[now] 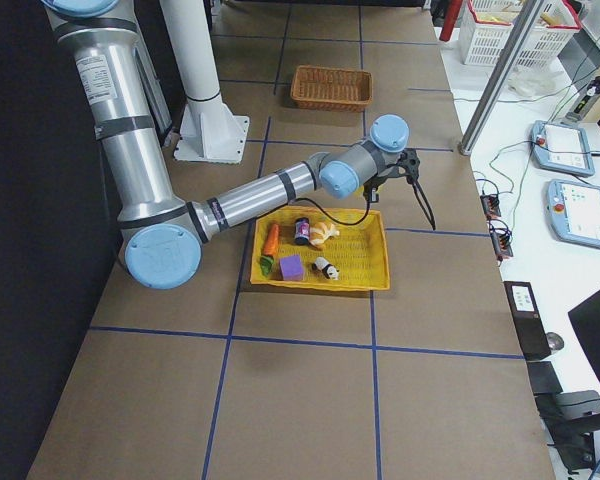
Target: Move tape to another basket
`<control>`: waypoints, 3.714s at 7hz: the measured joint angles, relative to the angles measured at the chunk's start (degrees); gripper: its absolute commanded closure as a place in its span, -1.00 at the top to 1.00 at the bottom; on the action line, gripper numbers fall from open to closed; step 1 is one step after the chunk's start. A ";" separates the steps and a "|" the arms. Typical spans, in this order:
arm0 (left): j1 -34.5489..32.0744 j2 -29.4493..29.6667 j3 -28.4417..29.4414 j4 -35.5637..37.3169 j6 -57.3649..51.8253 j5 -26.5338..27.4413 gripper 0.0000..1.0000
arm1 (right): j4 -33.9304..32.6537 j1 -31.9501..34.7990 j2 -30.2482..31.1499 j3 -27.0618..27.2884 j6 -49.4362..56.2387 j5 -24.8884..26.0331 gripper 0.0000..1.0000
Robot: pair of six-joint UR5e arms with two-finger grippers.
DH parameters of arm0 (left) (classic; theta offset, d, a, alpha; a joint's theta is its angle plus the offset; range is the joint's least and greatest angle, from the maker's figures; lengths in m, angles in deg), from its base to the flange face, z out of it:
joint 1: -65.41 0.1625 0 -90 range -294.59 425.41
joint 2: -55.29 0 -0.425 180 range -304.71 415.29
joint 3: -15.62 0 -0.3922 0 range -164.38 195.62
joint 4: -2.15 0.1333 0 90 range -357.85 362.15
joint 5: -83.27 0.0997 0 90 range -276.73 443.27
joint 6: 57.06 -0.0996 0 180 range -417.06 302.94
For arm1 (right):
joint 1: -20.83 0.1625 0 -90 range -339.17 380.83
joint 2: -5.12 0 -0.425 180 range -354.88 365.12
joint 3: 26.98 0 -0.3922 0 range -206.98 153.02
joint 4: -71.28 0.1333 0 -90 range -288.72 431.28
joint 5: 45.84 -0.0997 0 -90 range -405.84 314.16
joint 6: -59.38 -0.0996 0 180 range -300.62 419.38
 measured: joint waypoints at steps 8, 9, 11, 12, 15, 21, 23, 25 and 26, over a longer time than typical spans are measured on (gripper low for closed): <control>22.74 6.69 -5.42 -38.05 66.60 -6.03 1.00 | 25.21 -27.02 -5.24 9.04 -51.26 26.12 -0.99; 25.56 7.48 -8.71 -39.46 74.82 -5.91 1.00 | 32.08 -29.59 -3.69 9.10 -55.80 29.25 -0.99; 30.26 9.51 -14.17 -44.14 90.95 -5.49 1.00 | 48.81 -33.07 1.91 8.77 -61.94 33.90 -0.99; 32.83 10.26 -15.25 -51.17 100.97 -3.68 1.00 | 55.36 -33.57 3.52 8.66 -65.16 34.54 -0.98; 44.05 10.76 -15.80 -75.91 126.77 12.12 1.00 | 65.39 -34.74 4.25 8.58 -70.52 34.84 -0.98; 61.39 15.66 -14.78 -93.06 136.26 31.26 1.00 | 73.13 -44.86 2.28 8.60 -72.29 36.69 -0.99; 62.89 16.58 -14.79 -93.15 136.31 32.20 1.00 | 73.20 -46.26 2.18 8.54 -72.25 37.57 -0.99; 64.33 17.74 -14.63 -93.12 136.26 32.67 1.00 | 73.21 -46.69 2.16 8.48 -72.24 37.79 -0.99; 65.29 18.21 -14.56 -93.14 136.23 33.55 1.00 | 73.21 -46.79 2.15 8.47 -72.24 37.83 -0.99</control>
